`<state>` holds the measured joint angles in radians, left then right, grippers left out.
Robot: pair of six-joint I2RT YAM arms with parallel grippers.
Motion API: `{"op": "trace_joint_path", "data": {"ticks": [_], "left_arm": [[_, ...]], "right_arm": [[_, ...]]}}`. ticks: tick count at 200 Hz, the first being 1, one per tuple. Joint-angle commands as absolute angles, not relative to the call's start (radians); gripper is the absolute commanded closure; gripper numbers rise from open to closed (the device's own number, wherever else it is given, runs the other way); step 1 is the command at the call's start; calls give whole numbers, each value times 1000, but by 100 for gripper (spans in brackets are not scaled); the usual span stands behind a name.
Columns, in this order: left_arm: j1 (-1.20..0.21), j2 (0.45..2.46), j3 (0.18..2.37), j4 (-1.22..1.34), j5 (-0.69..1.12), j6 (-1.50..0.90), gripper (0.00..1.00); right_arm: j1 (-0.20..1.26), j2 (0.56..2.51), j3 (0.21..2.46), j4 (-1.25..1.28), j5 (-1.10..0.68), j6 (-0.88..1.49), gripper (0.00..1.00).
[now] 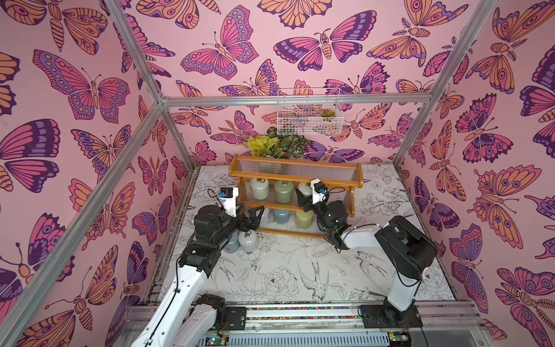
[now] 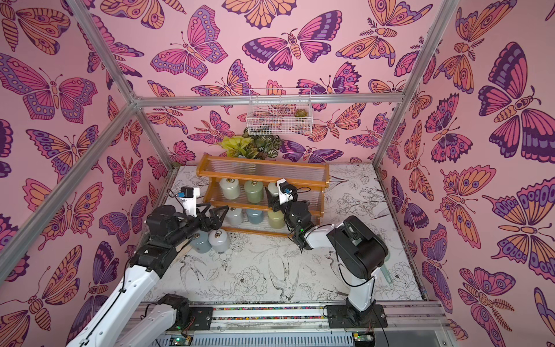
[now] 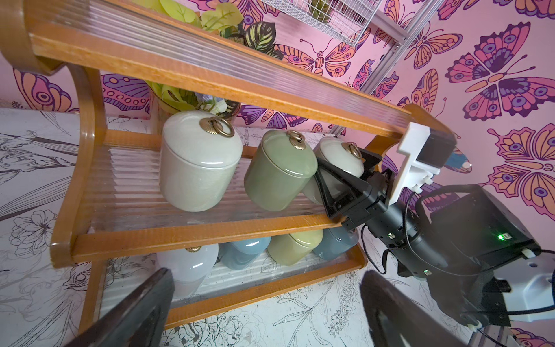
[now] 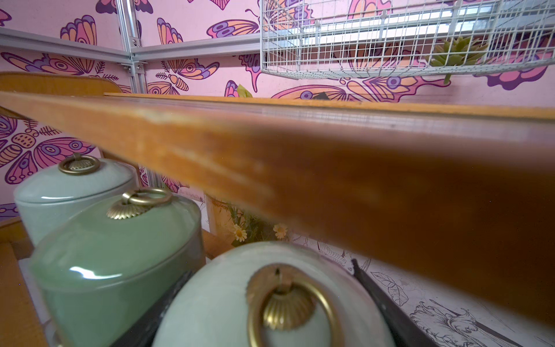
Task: Remove the tea canisters from the shelf
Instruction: Pick up the tea canister from the shelf.
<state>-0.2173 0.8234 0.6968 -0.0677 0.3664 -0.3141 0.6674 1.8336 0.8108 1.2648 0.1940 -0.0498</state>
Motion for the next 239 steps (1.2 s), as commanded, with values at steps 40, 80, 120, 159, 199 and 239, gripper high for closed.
{"op": "trace_joint_path", "data": {"ticks": [40, 80, 120, 159, 199, 239], "left_arm": [[-222, 802, 691, -82, 356, -296, 0], [-222, 792, 693, -88, 354, -295, 0], [-223, 792, 698, -94, 352, -295, 0], [-222, 791, 700, -97, 352, -295, 0], [-223, 797, 711, -100, 358, -296, 0], [-222, 799, 723, -112, 351, -291, 0]], "right_arm": [[658, 1790, 798, 1273, 195, -56, 36], [657, 1752, 780, 1280, 182, -66, 36], [657, 1700, 747, 1283, 134, -69, 37], [658, 1656, 709, 1284, 30, -81, 37], [657, 1633, 687, 1286, -48, -61, 38], [661, 1593, 659, 1295, -167, -31, 38]]}}
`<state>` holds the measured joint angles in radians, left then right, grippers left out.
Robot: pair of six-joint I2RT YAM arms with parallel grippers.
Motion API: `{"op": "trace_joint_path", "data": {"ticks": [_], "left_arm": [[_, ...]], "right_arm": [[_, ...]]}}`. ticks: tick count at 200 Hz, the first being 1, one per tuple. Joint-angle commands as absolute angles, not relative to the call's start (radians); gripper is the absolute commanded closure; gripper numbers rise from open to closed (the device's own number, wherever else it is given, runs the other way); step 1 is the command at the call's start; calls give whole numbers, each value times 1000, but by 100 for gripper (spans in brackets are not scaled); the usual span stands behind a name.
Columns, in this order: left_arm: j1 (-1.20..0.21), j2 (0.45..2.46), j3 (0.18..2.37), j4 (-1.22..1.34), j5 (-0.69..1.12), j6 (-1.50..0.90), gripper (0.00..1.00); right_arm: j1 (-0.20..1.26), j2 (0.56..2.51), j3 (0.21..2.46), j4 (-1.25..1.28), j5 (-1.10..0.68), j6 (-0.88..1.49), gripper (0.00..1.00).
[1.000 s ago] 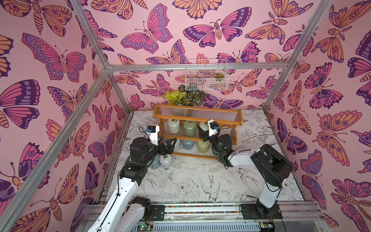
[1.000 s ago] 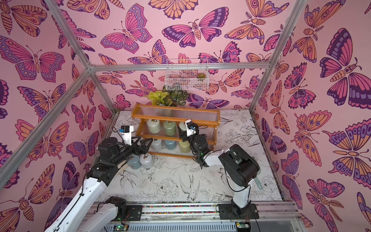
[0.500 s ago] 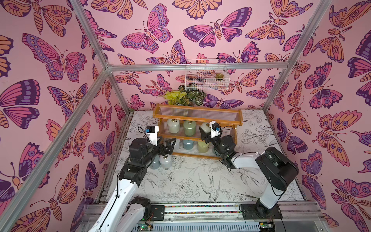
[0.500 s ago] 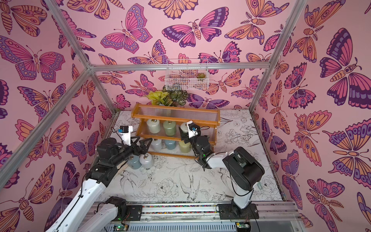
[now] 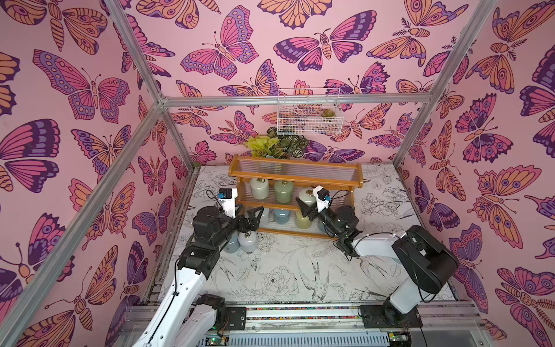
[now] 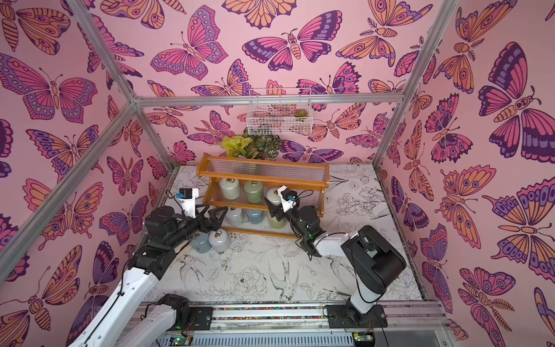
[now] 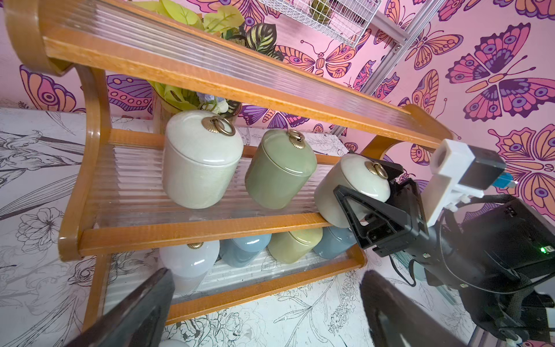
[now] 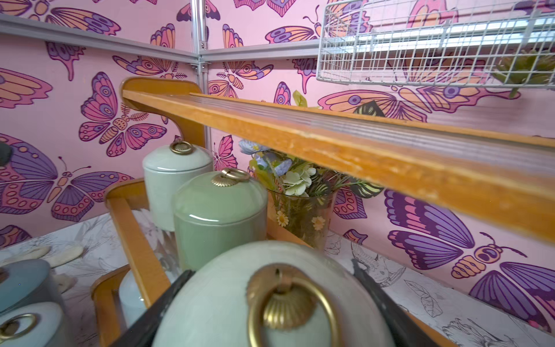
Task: Remove the tea canisters from the shelf
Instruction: Pick up the tea canister from the shelf, then place the tea canister at the center of the board.
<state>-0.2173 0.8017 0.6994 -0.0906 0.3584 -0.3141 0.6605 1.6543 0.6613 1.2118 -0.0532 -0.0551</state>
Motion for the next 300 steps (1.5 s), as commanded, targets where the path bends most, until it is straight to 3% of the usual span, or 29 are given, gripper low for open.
{"op": "trace_joint_path", "data": {"ticks": [1, 127, 196, 300], "left_arm": [[-222, 799, 724, -113, 351, -290, 0], [-223, 802, 755, -152, 324, -274, 0], [-223, 802, 773, -185, 315, -269, 0], [-223, 795, 784, -211, 313, -269, 0]], "right_arm": [[662, 1592, 659, 1296, -169, -31, 38], [868, 1565, 634, 1322, -253, -28, 37], [978, 1810, 692, 1429, -257, -31, 36], [986, 2067, 810, 1429, -217, -39, 35]]}}
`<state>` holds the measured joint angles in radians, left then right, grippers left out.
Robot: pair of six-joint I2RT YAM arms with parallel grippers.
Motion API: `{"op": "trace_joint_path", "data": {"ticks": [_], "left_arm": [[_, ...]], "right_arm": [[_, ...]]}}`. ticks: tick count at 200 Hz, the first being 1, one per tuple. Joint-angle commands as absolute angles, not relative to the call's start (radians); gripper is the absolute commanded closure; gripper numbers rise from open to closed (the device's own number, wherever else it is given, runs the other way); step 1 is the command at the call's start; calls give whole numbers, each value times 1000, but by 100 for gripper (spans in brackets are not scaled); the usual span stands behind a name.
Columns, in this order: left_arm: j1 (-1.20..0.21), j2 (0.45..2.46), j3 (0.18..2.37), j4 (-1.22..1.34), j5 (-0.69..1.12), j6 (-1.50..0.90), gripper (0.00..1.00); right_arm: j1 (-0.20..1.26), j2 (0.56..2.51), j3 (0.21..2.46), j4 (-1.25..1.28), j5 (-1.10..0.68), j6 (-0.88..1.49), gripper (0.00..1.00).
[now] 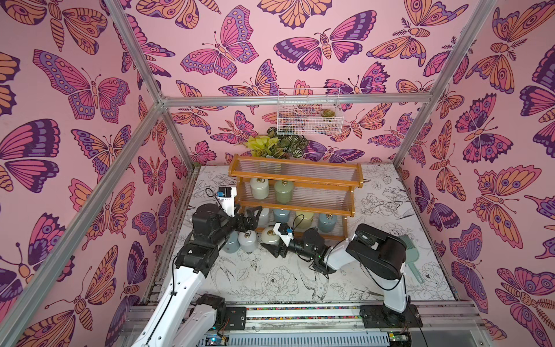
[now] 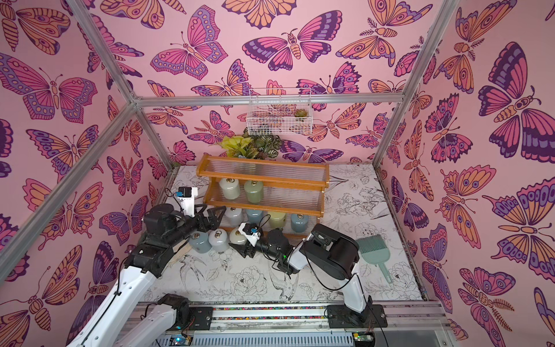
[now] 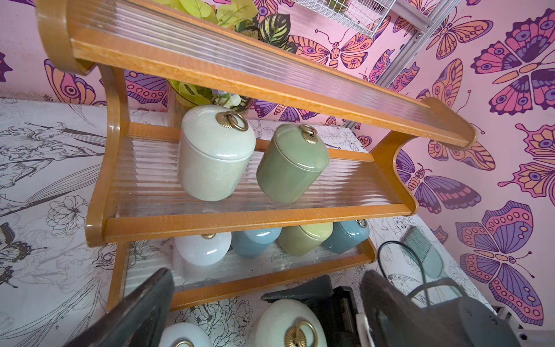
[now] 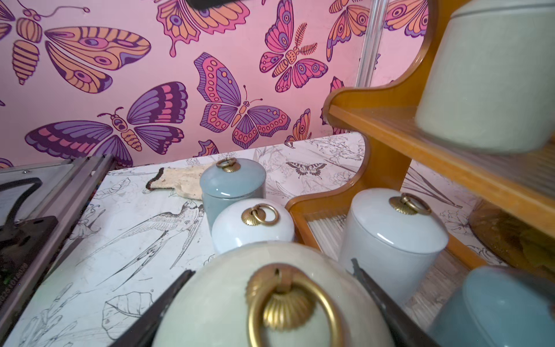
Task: Remove the tea canisters from the shelf
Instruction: Place the tea canister at the center of the board.
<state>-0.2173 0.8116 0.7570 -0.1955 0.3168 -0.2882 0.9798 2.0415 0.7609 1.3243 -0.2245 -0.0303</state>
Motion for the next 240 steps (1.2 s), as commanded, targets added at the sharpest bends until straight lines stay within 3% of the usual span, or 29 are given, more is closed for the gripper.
{"op": "trace_joint_path", "data": {"ticks": [1, 240], "left_arm": [[-223, 795, 784, -211, 312, -269, 0], [-223, 833, 815, -252, 310, -232, 0]], "right_arm": [[986, 2068, 811, 1429, -218, -38, 35], [1028, 2432, 1072, 1428, -286, 137, 25]]}}
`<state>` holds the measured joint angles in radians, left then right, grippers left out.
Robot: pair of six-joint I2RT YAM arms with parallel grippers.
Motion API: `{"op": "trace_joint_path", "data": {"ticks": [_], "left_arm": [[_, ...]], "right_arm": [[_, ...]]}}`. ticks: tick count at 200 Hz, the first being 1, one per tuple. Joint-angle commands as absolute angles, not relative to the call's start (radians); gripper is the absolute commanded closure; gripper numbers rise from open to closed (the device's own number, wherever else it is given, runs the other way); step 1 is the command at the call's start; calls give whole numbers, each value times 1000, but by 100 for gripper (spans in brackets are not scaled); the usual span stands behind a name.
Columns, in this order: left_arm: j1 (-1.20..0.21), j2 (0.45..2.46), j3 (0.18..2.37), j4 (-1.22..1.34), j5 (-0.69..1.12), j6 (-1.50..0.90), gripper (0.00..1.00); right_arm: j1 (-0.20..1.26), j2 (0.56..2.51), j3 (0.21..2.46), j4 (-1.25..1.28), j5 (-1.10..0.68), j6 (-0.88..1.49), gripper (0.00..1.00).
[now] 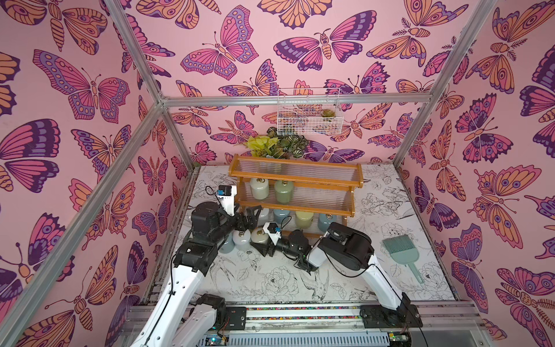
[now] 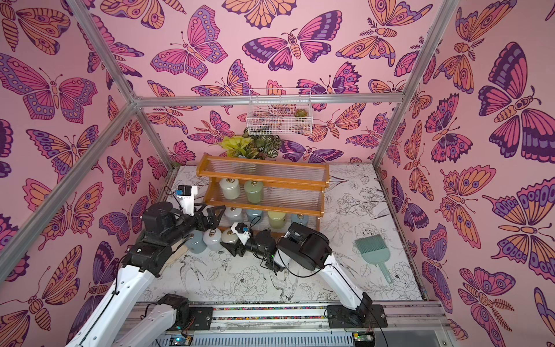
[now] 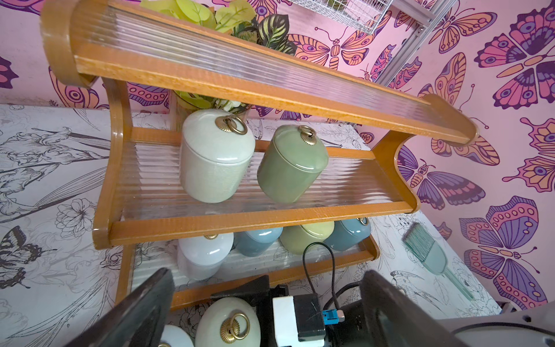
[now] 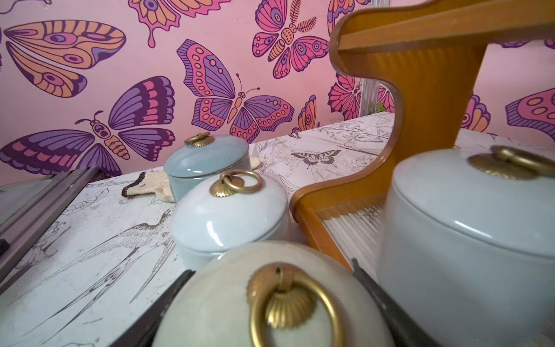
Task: Remove the tea canisters from the shelf
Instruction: Place the tea canister at the center of the board.
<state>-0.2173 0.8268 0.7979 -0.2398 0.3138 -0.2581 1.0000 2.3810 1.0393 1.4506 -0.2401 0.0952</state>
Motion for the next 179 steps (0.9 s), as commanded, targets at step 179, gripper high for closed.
{"op": "trace_joint_path", "data": {"ticks": [179], "left_arm": [[-222, 809, 813, -250, 311, -235, 0]], "right_arm": [[1020, 2213, 907, 1428, -221, 51, 1]]}}
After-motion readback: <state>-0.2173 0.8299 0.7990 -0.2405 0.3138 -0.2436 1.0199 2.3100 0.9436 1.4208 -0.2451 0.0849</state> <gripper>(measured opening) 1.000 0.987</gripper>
